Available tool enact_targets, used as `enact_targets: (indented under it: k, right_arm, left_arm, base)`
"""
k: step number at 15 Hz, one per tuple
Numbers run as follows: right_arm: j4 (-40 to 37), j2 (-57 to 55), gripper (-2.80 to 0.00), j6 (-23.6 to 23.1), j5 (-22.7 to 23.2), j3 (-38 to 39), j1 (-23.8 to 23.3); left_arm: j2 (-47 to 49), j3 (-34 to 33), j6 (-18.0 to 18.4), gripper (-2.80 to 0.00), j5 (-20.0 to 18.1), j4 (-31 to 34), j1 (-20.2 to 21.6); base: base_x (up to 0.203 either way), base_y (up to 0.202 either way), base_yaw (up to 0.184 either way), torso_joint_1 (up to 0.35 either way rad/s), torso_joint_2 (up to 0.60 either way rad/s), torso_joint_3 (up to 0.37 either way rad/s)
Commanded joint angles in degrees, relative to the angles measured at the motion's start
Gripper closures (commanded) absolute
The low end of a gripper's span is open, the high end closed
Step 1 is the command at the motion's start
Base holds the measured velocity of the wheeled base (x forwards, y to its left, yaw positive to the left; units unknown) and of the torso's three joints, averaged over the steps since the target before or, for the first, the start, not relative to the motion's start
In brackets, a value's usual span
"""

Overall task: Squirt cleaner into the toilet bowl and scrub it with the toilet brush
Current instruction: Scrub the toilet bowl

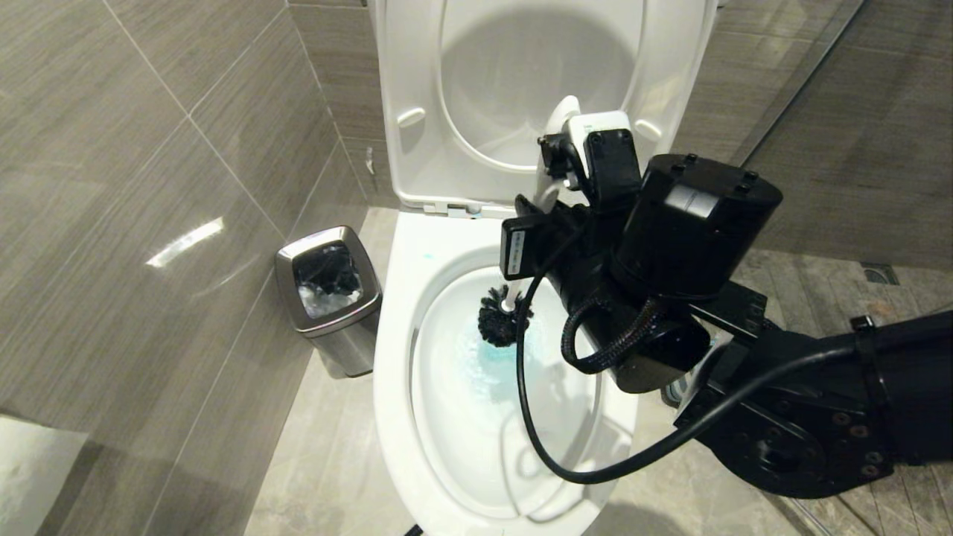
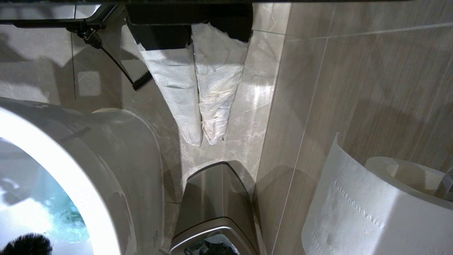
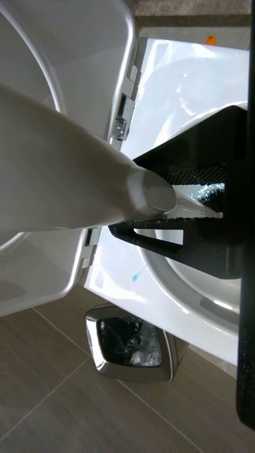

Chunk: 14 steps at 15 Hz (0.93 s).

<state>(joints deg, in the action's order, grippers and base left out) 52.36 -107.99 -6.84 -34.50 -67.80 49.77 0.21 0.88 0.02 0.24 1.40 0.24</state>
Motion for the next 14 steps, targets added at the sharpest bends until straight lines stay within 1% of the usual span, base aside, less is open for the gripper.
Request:
enact_targets:
  k: [1, 3, 10, 14]
  right_arm:
    - [-2.63, 2.43, 0.0, 0.98, -0.06, -2.0, -0.03]
    - [-6.5, 4.91, 0.0, 2.46, 0.11, -3.11, 0.03]
    - [-13.34, 11.75, 0.0, 2.98, 0.04, -3.59, 0.06]
    - [-18.32, 15.8, 0.0, 5.08, -0.14, -3.73, 0.29]
  left_arm:
    - [-0.03, 0.0, -0.02, 0.0, 0.02, 0.0, 0.02]
    - [-0.03, 0.0, -0.02, 0.0, 0.02, 0.0, 0.02]
    - [-0.03, 0.0, -0.02, 0.0, 0.02, 0.0, 0.02]
    - [-0.03, 0.0, -0.02, 0.0, 0.02, 0.0, 0.02]
  base:
    - [0.0, 0.0, 0.0, 0.0, 0.0, 0.0]
    - [0.0, 0.0, 0.0, 0.0, 0.0, 0.0]
    - [0.0, 0.0, 0.0, 0.0, 0.0, 0.0]
    - [0.0, 0.0, 0.0, 0.0, 0.0, 0.0]
